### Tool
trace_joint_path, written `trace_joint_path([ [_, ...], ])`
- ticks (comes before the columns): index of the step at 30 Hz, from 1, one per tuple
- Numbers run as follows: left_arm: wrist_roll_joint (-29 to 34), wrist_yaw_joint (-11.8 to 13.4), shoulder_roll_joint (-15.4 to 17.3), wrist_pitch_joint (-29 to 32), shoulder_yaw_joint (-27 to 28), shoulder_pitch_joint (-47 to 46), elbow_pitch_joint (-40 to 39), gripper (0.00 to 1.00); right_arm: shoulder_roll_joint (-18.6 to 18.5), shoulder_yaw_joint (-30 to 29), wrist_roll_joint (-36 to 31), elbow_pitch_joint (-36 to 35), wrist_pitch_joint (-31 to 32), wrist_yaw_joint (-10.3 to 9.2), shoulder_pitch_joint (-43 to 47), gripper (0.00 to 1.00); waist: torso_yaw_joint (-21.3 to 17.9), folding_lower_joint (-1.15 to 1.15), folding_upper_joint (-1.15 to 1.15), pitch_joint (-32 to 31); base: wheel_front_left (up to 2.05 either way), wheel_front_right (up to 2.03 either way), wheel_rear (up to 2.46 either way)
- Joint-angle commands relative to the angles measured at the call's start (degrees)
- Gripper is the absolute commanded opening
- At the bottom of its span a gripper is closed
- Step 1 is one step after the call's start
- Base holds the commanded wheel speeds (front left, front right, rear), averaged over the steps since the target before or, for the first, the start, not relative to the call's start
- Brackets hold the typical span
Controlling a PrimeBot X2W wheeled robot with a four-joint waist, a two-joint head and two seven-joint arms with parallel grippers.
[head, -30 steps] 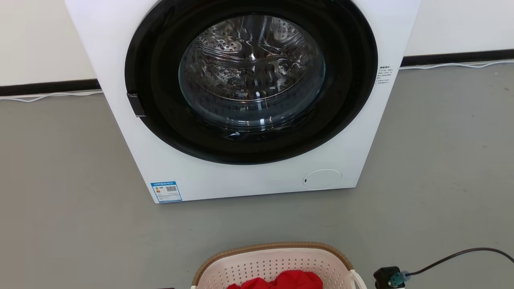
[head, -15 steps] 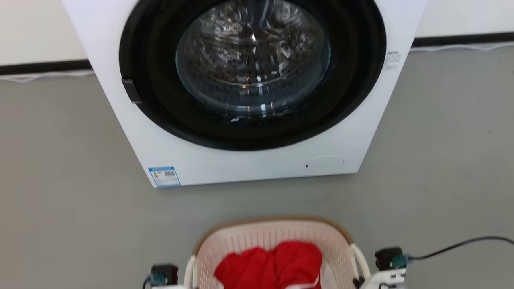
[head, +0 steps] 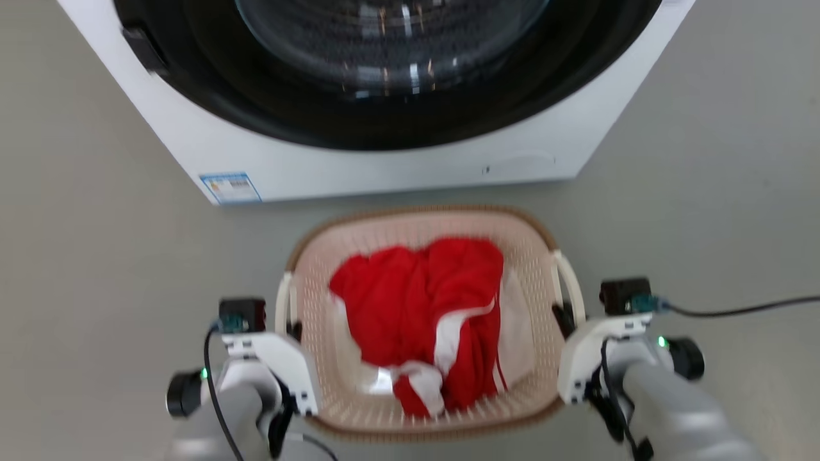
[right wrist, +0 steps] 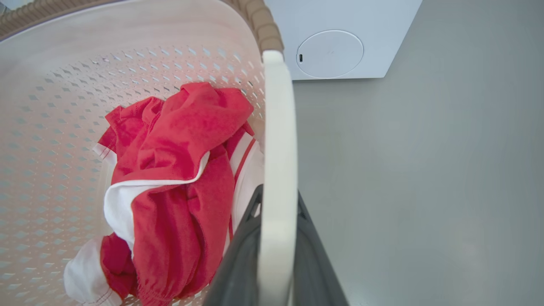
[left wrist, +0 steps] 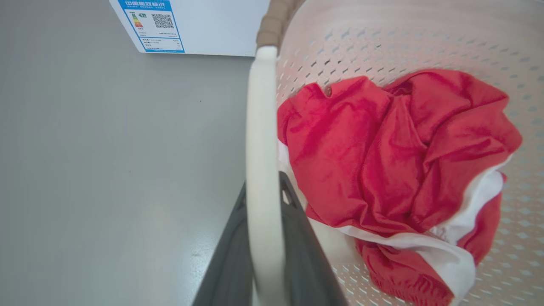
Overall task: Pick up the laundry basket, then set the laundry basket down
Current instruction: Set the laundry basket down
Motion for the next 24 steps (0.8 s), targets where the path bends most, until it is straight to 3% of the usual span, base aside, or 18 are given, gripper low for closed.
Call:
trace_joint_path([
  [1, 1.08, 0.51, 1.15, -0.65, 1.21, -3.32, -0.55, 0.0, 0.79, 0.6, -0.52, -0.86, -1.92, 0.5, -2.04, 0.0, -0.8, 0.0, 0.0, 5.88, 0.0, 0.0, 0.0],
  [14, 6.01, 2.87, 3.42, -0.83, 4.41, -14.03, -5.62, 0.0, 0.73, -1.7, -4.61, 0.56, -4.57, 0.5, -13.35, 0.0, -0.3, 0.0, 0.0, 21.39, 0.0, 0.0, 0.0],
  [24, 10.52, 3.69, 3.88, -0.84, 8.45, -19.86, -8.56, 0.0, -2.49, -8.77, -11.54, -3.92, -4.62, 0.5, -18.48, 0.0, 0.88, 0.0, 0.0, 31.22, 0.0, 0.0, 0.0],
])
